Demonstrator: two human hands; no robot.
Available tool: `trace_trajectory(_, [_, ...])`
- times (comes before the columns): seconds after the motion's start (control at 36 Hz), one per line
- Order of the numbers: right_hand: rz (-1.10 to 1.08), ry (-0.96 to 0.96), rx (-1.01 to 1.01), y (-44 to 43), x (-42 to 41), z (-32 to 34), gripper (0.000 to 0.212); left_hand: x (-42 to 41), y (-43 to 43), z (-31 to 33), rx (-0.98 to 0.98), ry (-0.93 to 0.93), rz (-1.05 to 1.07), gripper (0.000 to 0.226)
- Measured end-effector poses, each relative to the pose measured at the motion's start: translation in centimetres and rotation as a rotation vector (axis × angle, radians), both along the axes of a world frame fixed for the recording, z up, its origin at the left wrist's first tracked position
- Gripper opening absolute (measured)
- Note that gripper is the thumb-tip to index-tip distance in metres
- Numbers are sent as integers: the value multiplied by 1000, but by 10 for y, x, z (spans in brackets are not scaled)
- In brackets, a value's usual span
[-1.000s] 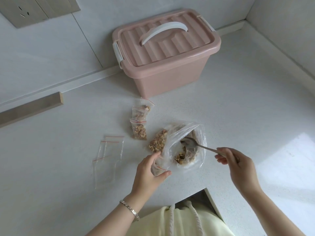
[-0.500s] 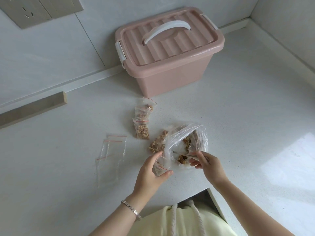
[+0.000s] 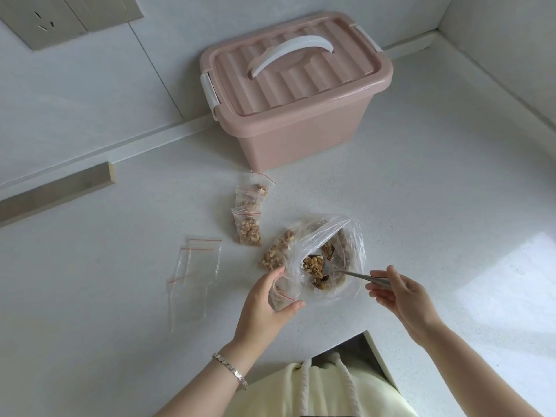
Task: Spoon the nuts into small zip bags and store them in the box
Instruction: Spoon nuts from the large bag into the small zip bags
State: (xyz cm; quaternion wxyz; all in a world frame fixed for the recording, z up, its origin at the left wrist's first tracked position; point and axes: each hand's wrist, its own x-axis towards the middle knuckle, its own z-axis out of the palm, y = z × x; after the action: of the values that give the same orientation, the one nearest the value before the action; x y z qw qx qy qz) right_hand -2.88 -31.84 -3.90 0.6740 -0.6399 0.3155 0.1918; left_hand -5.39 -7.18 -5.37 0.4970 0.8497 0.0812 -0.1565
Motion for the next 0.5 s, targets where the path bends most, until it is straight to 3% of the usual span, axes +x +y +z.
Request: trace_trajectory(0.5, [41, -208, -178, -2, 14, 60, 46, 3, -3, -3, 22, -47, -28, 63])
